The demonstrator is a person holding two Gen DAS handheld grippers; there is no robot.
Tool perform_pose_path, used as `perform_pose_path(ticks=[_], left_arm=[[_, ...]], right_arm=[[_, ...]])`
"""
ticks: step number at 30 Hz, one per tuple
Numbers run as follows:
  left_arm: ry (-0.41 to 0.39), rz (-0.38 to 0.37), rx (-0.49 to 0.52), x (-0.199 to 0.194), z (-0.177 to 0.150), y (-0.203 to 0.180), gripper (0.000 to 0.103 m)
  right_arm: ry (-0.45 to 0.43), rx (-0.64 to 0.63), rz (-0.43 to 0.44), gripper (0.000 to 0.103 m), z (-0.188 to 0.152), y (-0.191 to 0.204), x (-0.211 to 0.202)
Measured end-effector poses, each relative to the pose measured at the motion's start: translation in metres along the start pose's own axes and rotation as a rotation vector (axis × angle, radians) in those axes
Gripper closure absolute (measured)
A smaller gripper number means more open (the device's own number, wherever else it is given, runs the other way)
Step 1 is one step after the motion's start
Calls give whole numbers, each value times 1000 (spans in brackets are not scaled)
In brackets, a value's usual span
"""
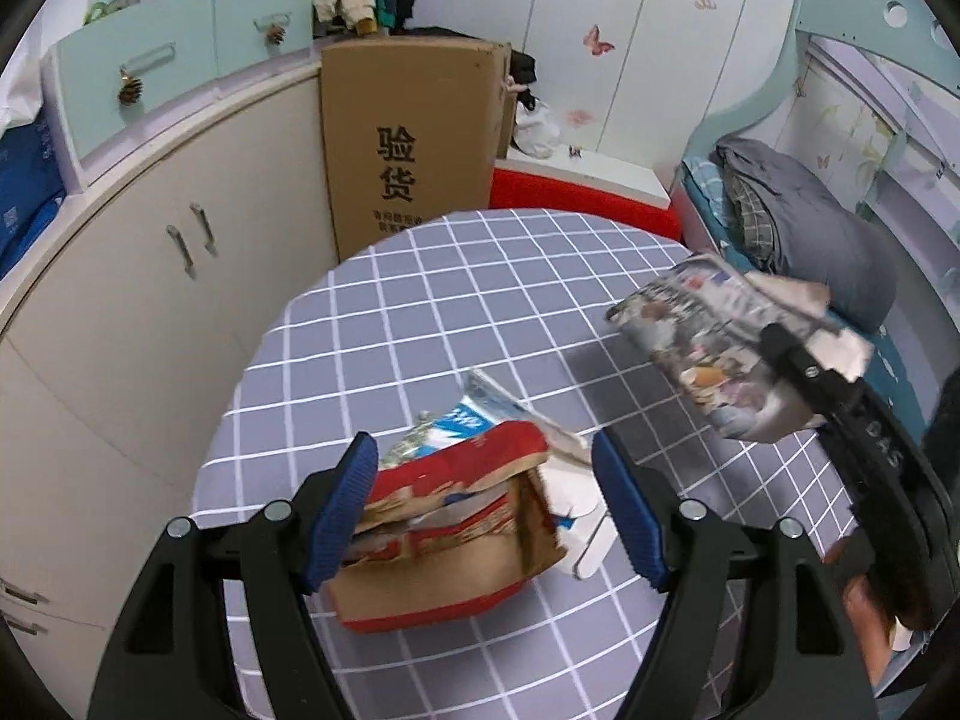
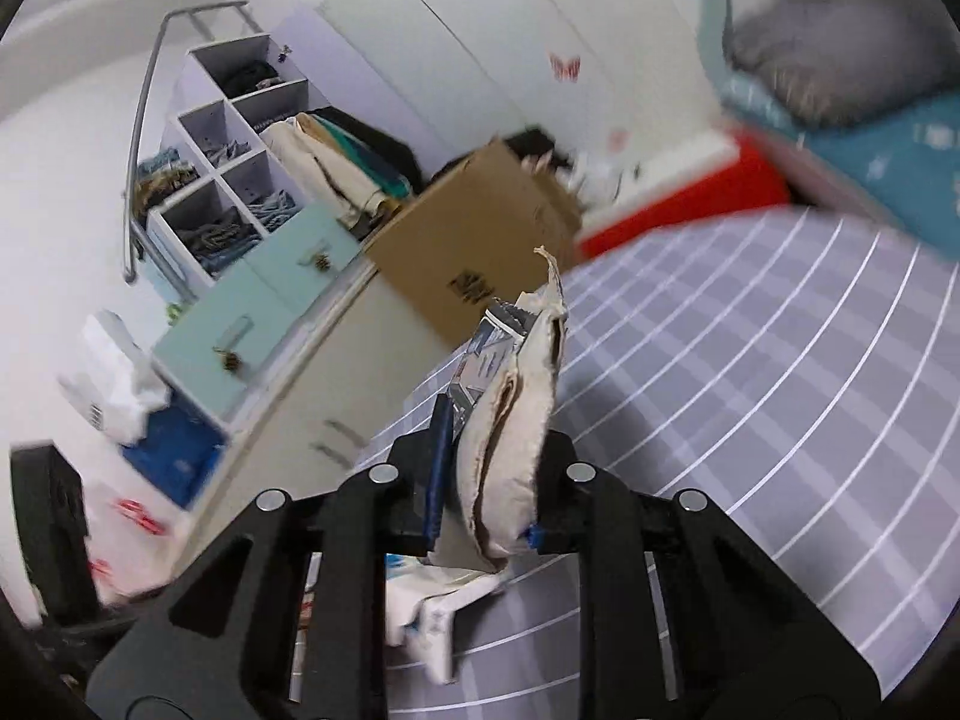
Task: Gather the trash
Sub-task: 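Grasp the beige cloth bag with right tool while left tool grasps red cardboard box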
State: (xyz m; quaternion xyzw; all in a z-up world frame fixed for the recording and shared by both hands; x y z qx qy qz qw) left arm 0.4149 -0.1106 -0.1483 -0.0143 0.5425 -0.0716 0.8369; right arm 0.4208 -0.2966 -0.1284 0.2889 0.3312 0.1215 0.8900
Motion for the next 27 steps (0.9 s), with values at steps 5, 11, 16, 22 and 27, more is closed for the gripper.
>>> perform_pose_path(ticks=[5,11,16,22,27], left_arm=[[71,-37,-26,17,8,-6,31],[60,42,105,7,-5,-2,31],[51,103,170,5,-15,9,32],[82,92,155,24,-10,3,58],[81,97,151,29,-5,3,95]], right_arm=[[-54,-87,-76,83,1,4,-10],[-38,-127,-68,83,-6,9,-6],[-15,-146,-40,83,-12,17,-3],[1,-173,-32,83,-21,30,-1],[11,-184,-29,83,-25,32,-1]])
Point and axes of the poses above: each gripper's, at about its wrist camera, not at the fingertips, and x roughly the way its jaws point, y to its left, z to its top, the point moved 10 cm from there along x, roughly the way its jaws point, and after that the axes turned 14 degrees about y, right-handed, at the moved point
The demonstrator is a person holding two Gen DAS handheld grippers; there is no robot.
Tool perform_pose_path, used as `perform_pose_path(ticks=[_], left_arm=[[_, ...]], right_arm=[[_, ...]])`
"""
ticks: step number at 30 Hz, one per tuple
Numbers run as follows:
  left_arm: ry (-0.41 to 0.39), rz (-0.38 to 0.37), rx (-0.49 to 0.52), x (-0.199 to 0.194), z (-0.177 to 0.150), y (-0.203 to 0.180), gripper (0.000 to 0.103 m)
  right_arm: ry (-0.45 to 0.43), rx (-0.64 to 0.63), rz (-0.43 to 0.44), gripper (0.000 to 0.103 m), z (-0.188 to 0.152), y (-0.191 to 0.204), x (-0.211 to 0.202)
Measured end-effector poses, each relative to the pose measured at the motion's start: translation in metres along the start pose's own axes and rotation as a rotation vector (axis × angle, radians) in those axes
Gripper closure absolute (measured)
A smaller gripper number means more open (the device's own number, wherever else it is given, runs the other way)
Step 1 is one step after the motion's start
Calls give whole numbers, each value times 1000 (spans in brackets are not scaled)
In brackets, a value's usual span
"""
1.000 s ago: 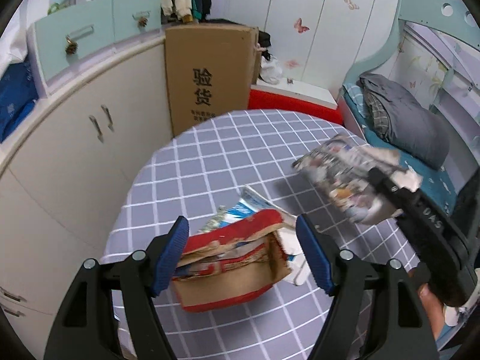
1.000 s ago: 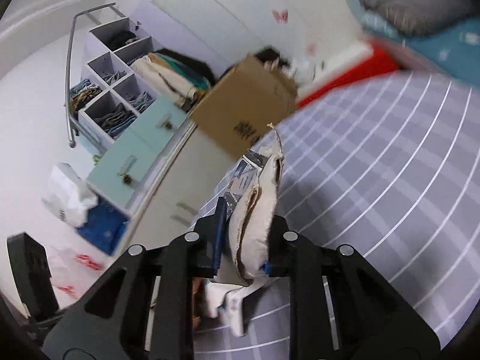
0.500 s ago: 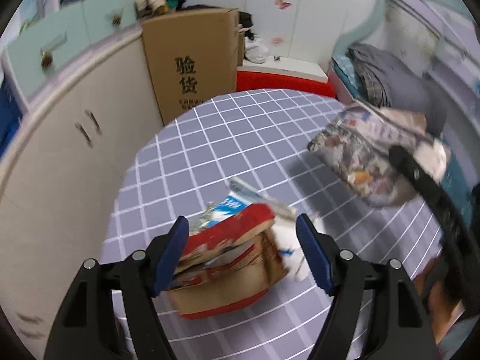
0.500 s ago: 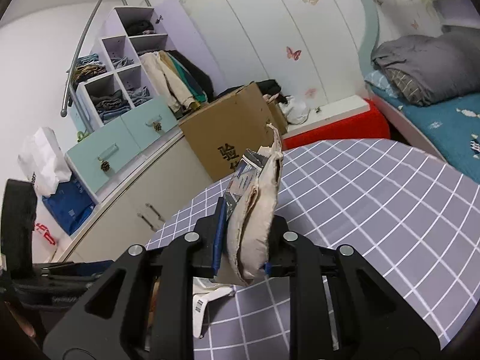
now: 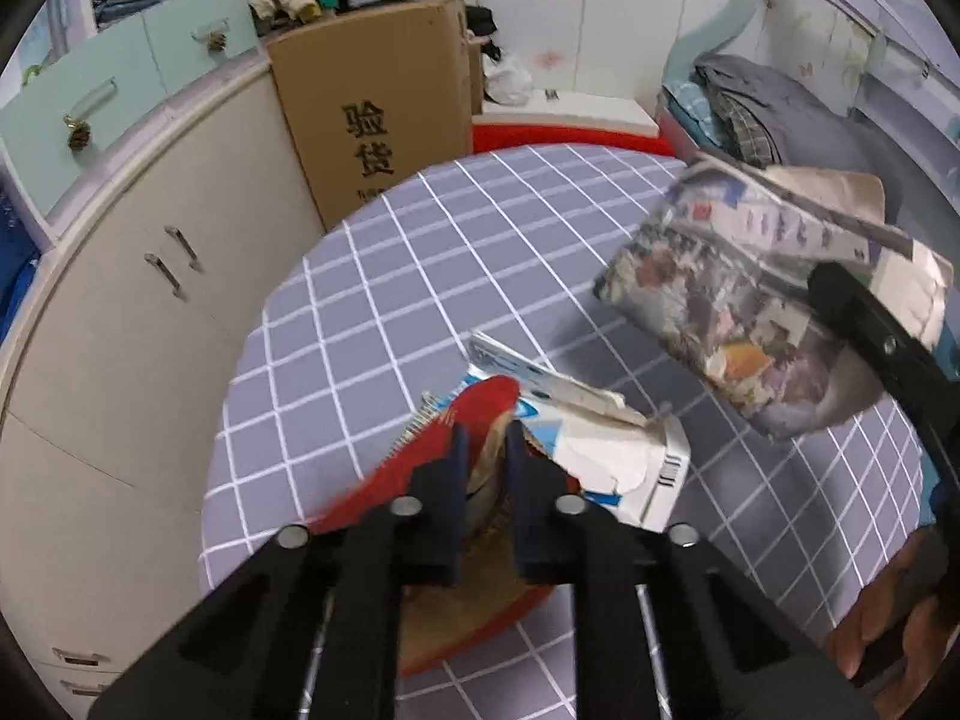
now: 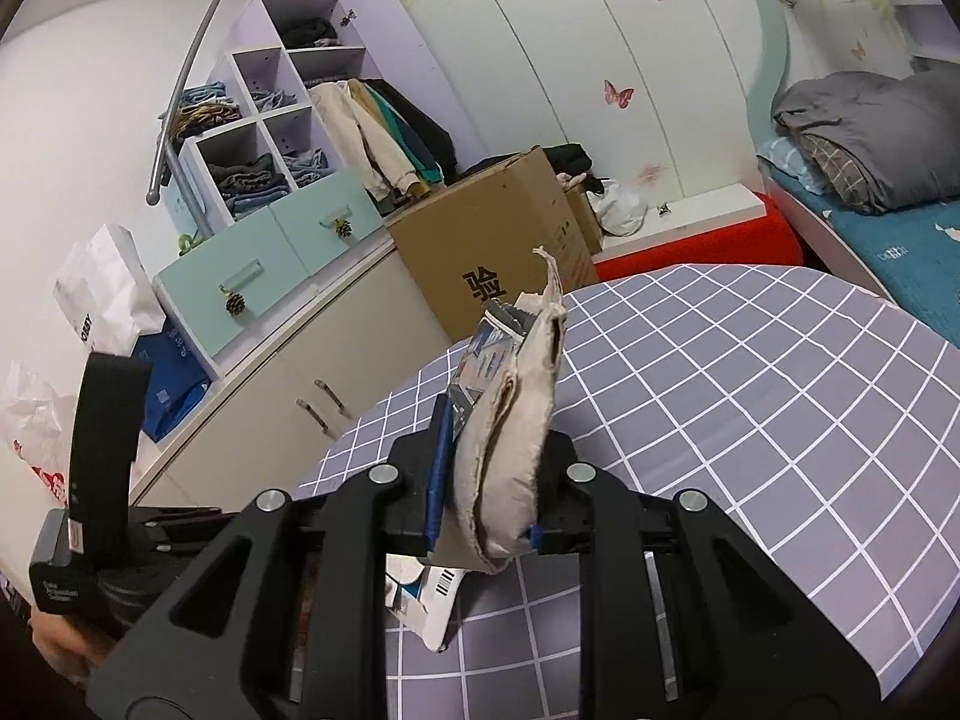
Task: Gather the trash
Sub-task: 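Grasp the beige cloth bag with right tool while left tool grasps red cardboard box, then carry both items from the table over the light-blue wastebasket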
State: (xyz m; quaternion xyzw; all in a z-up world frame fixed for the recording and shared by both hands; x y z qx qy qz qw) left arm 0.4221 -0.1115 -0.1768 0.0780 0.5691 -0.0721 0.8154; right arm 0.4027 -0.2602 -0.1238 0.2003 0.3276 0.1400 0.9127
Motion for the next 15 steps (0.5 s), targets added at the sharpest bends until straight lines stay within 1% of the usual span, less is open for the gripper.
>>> perform_pose_path(ticks=[2,4,9,15], left_arm=[[-33,-20,-4,-12,-1,1,98],[-80,-9,-8,-27,-2,6,99],[-193,-49,-73,-70,-14,31,101],[-267,-104,-137,-101,-35,61,101]], right_arm=[[0,-8,1,83,0,3,-2],[-1,-22,5,83,-1,8,-5],[-8,-53,21,83,0,28,-14],[-15,-90,41,83,-3,57,-25]])
Point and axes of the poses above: each gripper's, at about its wrist camera, not at the fingertips, and x roughly the way its jaws point, y to its left, z to its top, the point moved 10 cm from there along x, roughly the way its jaws point, and after that the axes turned 14 degrees about y, right-handed, at the moved point
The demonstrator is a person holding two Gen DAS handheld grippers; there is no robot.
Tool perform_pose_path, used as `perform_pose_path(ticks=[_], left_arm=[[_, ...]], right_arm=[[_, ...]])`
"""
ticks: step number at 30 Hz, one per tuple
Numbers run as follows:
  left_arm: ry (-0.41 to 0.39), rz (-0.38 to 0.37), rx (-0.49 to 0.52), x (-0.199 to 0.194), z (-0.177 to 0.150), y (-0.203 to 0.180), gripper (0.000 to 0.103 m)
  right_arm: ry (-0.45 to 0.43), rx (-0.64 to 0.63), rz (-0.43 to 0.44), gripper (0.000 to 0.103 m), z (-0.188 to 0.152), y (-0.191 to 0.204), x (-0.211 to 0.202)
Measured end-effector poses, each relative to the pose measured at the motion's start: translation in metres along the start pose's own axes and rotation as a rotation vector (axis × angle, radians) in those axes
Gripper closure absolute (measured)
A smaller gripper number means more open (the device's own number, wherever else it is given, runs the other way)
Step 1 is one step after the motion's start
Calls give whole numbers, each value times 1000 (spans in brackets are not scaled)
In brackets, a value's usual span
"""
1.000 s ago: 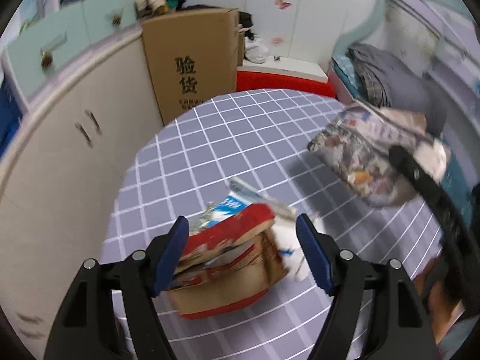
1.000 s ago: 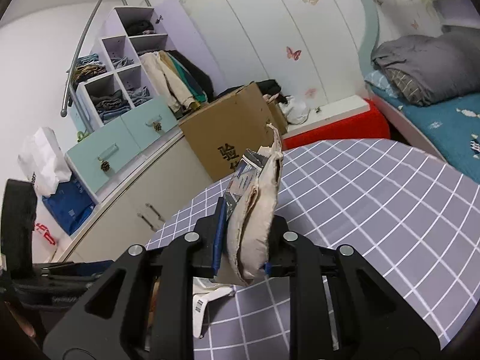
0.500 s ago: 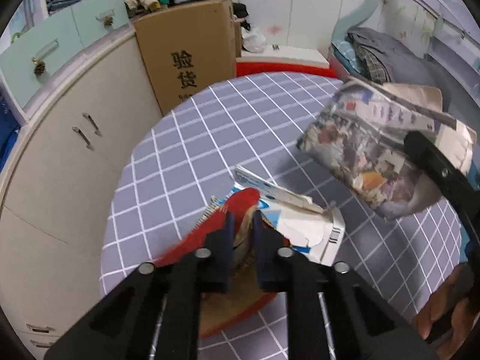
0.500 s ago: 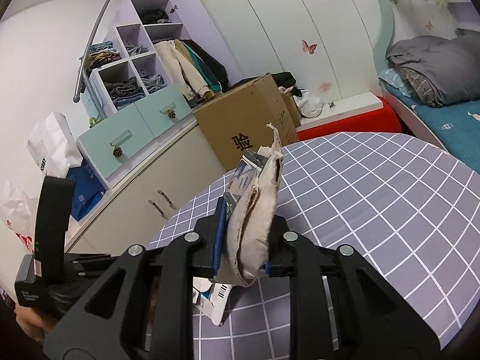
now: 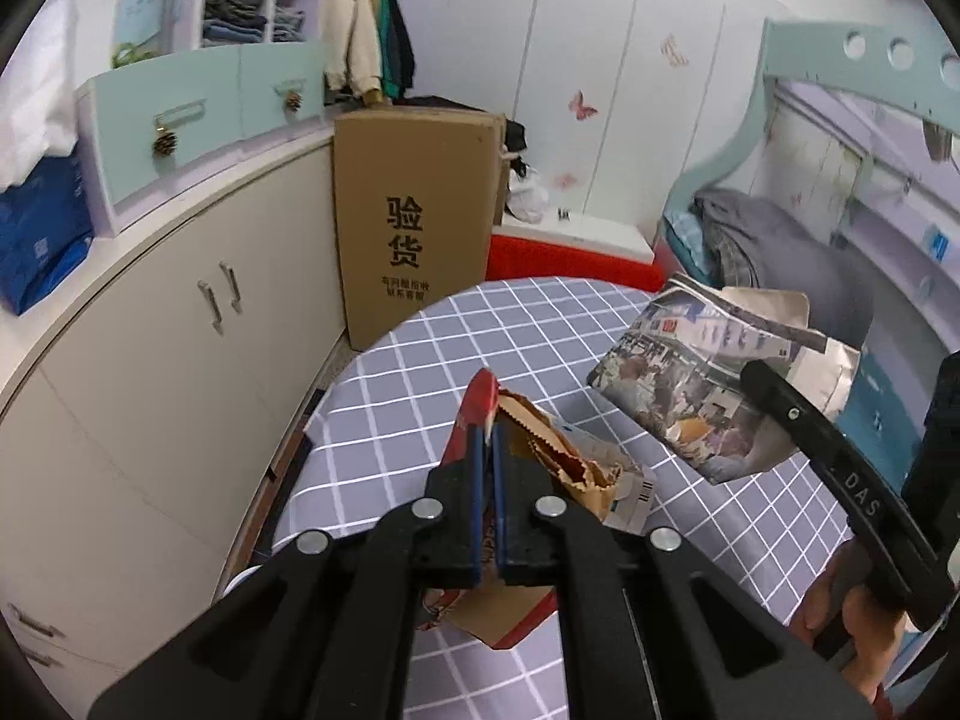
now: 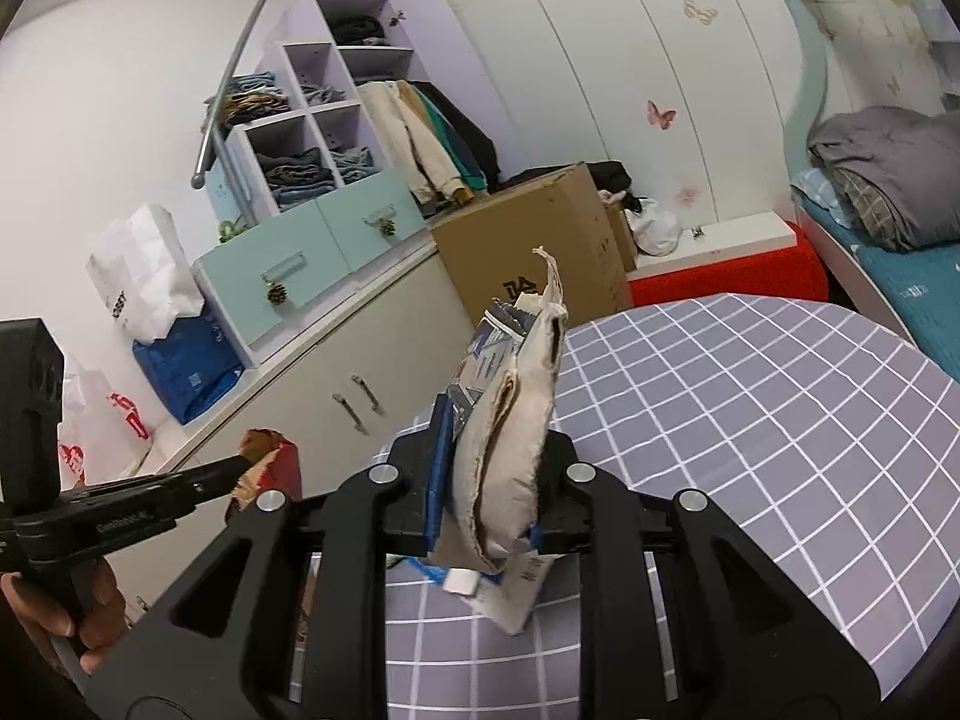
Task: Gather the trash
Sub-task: 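Carry both items from the table over the light-blue wastebasket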
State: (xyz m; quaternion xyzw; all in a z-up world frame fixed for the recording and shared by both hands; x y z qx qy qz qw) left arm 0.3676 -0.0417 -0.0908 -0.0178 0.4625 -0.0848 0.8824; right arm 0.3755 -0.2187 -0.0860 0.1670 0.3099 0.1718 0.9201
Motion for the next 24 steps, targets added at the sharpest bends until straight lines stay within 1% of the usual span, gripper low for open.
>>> perform_pose_path(ticks=[7,13,19,24], left_arm=[[-24,-8,-85,-22,-19,42,101],[-26,-1,-157,-34,-40,86,101],[-4,20,-256,-34,-69,145,101],[31,68,-334,-26,-104,200,101]], right_arm=[[7,-55,19,83,-4,42,-7],[35,-121,51,83,-17,96,0],[99,-195,95,83,-48,160,27],[189,-254,138,83,-90,214,66]])
Point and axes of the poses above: each gripper's, at about its wrist camera, not at the fingertips, and x roughly the way its jaws point, y to its left, z to its top, the point moved 10 cm from there along x, roughly the way its jaws point, and after that the axes turned 14 degrees about y, right-handed, at the moved point
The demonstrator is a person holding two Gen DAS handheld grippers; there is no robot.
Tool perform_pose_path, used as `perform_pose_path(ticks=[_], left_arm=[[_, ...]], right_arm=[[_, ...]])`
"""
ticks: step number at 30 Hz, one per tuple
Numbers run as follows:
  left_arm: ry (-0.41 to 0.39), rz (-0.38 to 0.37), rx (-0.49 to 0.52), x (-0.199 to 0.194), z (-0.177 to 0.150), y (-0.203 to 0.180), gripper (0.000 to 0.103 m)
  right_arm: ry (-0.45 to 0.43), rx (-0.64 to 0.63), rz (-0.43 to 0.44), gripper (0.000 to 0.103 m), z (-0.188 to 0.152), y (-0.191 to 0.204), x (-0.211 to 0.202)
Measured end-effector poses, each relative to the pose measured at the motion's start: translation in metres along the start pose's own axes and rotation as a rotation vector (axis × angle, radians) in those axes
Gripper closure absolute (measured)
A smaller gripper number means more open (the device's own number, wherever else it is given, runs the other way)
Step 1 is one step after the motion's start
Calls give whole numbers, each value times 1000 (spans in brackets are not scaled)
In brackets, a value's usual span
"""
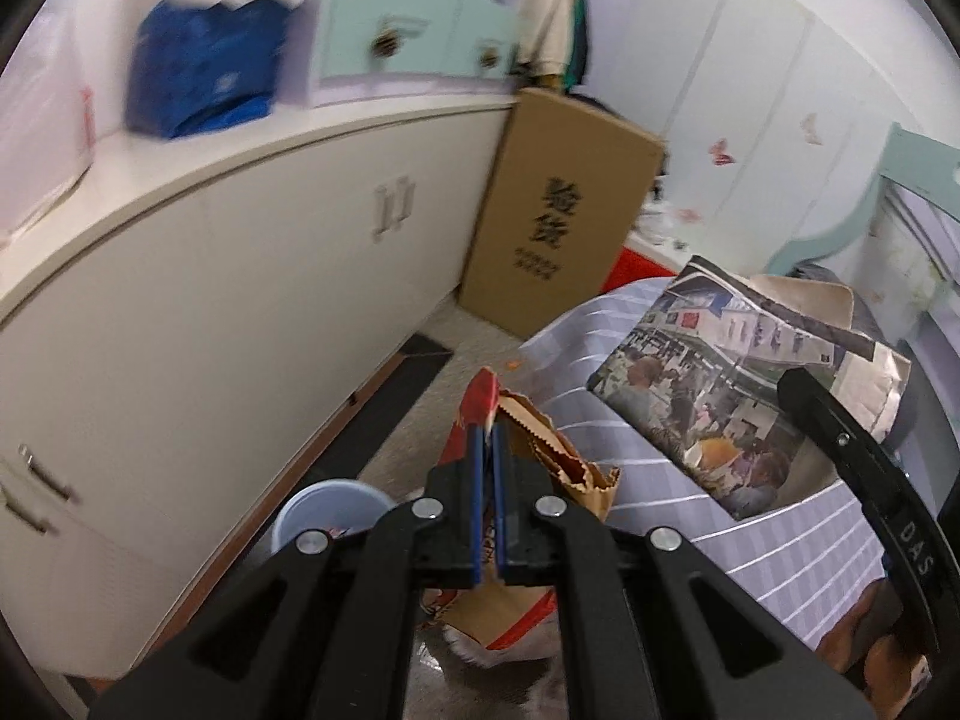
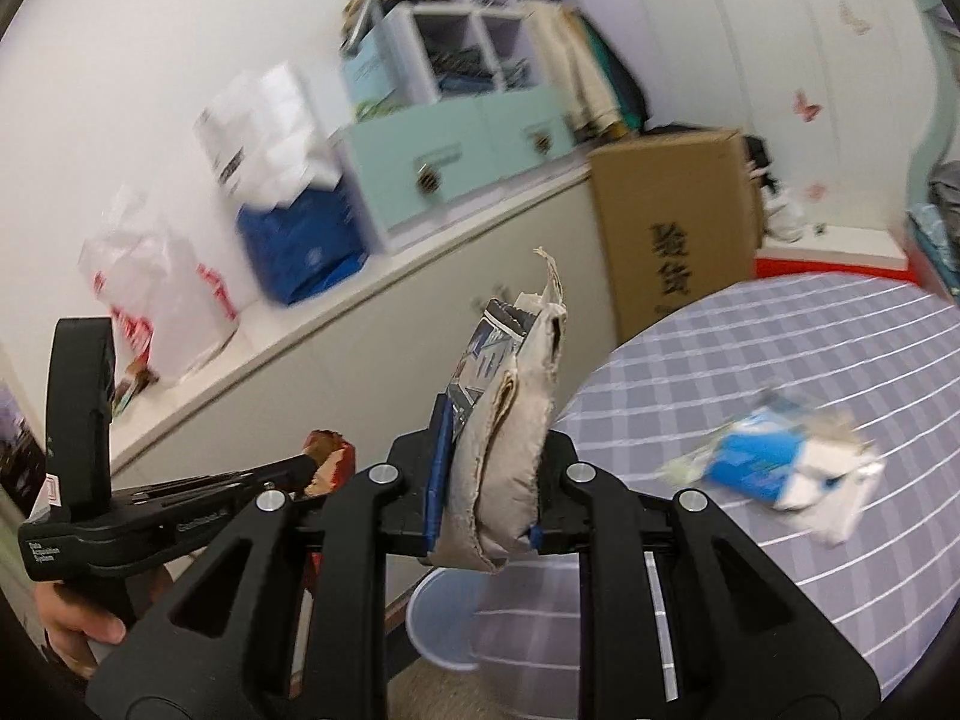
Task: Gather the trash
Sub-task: 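Carry both items from the table over the light-blue wastebasket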
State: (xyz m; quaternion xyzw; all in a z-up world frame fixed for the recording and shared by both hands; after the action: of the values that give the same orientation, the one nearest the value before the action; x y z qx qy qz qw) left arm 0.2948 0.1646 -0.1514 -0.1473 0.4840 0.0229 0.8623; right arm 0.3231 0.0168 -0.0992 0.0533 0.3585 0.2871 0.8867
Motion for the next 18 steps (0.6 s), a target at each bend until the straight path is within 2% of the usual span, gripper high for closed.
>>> perform_pose_path(ticks=[4,10,18], left_arm=[[24,64,-54,15,-16,46,101],[88,120,-131,49,-44,109,101],[187,160,-182,104,-74,154,100]], right_arm=[[68,-45,26,83,-20,36,38],[184,-102,48,83,-58,78,98],[318,-130,30,83,-107,91,160]])
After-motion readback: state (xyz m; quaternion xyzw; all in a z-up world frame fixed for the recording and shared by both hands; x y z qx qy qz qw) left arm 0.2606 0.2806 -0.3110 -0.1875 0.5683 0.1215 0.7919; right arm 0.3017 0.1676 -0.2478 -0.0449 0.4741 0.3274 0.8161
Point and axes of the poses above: each gripper's, at about its wrist camera, not at the fingertips, and x roughly the way its jaws point, y to its left, z to its top, the point moved 10 cm from there along x, roughly the way its jaws point, and after that the axes turned 14 degrees about y, right-handed, at the moved point
